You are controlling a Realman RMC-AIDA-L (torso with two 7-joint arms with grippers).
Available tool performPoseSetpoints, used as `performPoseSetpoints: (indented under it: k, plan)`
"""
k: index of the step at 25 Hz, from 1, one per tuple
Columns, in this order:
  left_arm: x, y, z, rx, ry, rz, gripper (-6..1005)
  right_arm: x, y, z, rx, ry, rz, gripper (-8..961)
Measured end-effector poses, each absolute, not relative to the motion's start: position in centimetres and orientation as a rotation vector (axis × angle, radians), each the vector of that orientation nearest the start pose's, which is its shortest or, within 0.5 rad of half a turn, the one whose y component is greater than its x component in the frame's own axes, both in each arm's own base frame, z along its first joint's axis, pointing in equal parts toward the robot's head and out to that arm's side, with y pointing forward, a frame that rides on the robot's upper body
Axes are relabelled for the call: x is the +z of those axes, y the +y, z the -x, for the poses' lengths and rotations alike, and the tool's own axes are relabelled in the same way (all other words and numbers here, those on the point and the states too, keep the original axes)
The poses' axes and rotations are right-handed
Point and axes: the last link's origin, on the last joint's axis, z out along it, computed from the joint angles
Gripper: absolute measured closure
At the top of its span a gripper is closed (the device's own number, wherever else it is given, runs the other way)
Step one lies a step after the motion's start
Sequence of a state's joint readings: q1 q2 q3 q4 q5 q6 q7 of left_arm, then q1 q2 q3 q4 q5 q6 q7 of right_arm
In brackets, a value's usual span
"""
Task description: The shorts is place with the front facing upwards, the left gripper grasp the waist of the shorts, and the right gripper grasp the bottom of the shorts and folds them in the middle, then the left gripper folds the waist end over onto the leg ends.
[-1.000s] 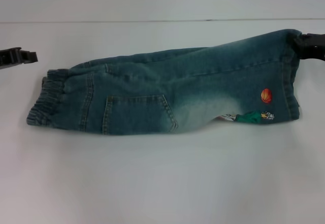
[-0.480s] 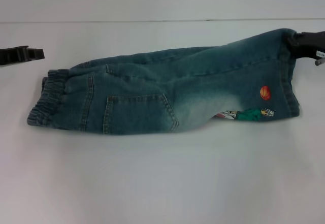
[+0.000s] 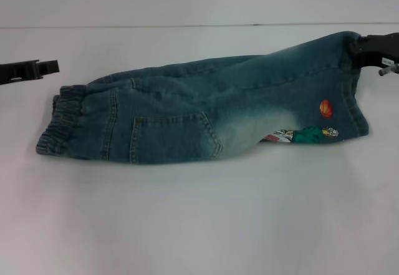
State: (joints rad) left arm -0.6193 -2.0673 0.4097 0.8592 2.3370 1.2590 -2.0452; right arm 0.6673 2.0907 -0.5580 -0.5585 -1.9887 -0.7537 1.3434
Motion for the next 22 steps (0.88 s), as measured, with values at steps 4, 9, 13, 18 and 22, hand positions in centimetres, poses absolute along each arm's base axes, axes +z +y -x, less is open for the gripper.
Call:
performPoseSetpoints:
  k: [4, 9, 13, 18, 22]
  plan:
    - [7.7, 38.4, 30.3, -0.556, -1.232, 2.106, 907, 2.2, 42.9, -30.2, 0.298, 0.714, 2.069, 919]
    - [7.9, 36.8, 30.9, -0.656, -1.106, 2.096, 798, 1.5, 42.8, -29.5, 0.307, 0.673, 2.11, 823]
    - [8.0, 36.1, 31.5, -0.679, -1.101, 2.07, 712, 1.1, 42.8, -29.2, 0.288, 0.648, 2.138, 746]
    - [8.0, 35.7, 31.9, -0.68, -1.114, 2.063, 604, 1.1, 42.8, -29.4, 0.279, 0.658, 2.131, 563]
    - [7.9, 35.6, 31.9, -0.681, -1.115, 2.061, 435, 1.3, 42.6, -29.5, 0.294, 0.677, 2.13, 321]
